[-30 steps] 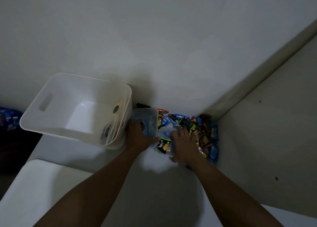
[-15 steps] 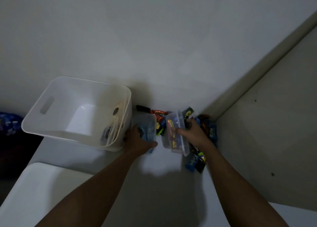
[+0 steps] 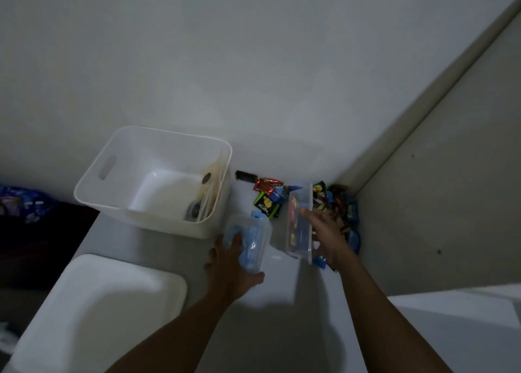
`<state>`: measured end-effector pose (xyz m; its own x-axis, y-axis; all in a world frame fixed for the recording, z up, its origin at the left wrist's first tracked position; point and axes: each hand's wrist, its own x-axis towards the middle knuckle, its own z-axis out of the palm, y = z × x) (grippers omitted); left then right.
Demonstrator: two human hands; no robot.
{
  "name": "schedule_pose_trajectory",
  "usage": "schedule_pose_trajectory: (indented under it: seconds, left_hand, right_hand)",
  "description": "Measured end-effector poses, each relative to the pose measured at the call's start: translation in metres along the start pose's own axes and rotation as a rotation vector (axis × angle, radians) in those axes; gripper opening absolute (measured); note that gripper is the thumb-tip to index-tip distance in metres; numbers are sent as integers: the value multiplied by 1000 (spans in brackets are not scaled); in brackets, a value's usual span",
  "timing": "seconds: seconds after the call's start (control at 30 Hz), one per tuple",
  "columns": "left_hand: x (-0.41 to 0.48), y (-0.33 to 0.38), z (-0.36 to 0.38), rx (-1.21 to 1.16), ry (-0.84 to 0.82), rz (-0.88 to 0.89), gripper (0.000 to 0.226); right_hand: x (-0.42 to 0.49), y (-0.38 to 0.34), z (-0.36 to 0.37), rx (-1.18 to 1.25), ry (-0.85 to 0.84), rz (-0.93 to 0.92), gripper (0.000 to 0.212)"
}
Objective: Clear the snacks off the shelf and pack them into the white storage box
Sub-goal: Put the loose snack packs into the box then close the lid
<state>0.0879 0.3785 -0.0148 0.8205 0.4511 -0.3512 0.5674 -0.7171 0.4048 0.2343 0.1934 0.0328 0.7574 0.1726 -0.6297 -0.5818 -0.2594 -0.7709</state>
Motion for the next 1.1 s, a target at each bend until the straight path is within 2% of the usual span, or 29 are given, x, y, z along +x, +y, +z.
schedule_pose_trajectory:
  seconds: [0.07,0.17,0.3,0.37,0.43,0.5,0.57,0.63,0.73,0.87,0.93,1.0,1.03,1.1]
  left_hand:
    - [-22,-11,6,-14,18,-29,122]
    - [-45,-26,11,-20,-27,-49,121]
    - [-75,-51,14,-4,-118,-47,124]
    - [-91,-67,15,-32,-118,-10,117]
    - [-101,-83,11,-112,-88,53,92]
    - [-104,-97,6,-239,-51,100,52]
    - [-100,-110,4,-380,-64,67,34]
    - [-100,-117,-2,-525,-95,23,31]
    - [-105,-119,-17,-714,-160,7,28]
    - [-105,-130,-16,-795,-279,49,39]
    - [-91,-147,7,-802,-331,69,56]
    - [-100,-144,-7,-768,-314,150,56]
    - [-107,-141,-19,-752,-298,185,53]
    - [-113,-137,-31,-711,-320,260,60]
  right_hand:
    - [-15,14,8,-26,37,-2,80]
    - [-44,33,27,-112,77,-6,73]
    - [-86,65,54,-172,97,-19,78]
    - [-106,78,70,-170,125,-39,85]
    - [-127,86,90,-231,167,-66,99]
    - [-142,97,109,-285,189,-49,114]
    - [-152,106,126,-319,235,23,122]
    - [-161,113,146,-364,325,67,120]
    - [-169,122,171,-392,454,31,114]
    - [-174,131,180,-434,395,-81,72]
    - [-177,136,179,-466,390,-125,71]
    - [-180,144,178,-420,365,-204,77]
    - [-182,149,177,-367,363,-236,77]
    - [-185,158,175,-286,337,-300,71]
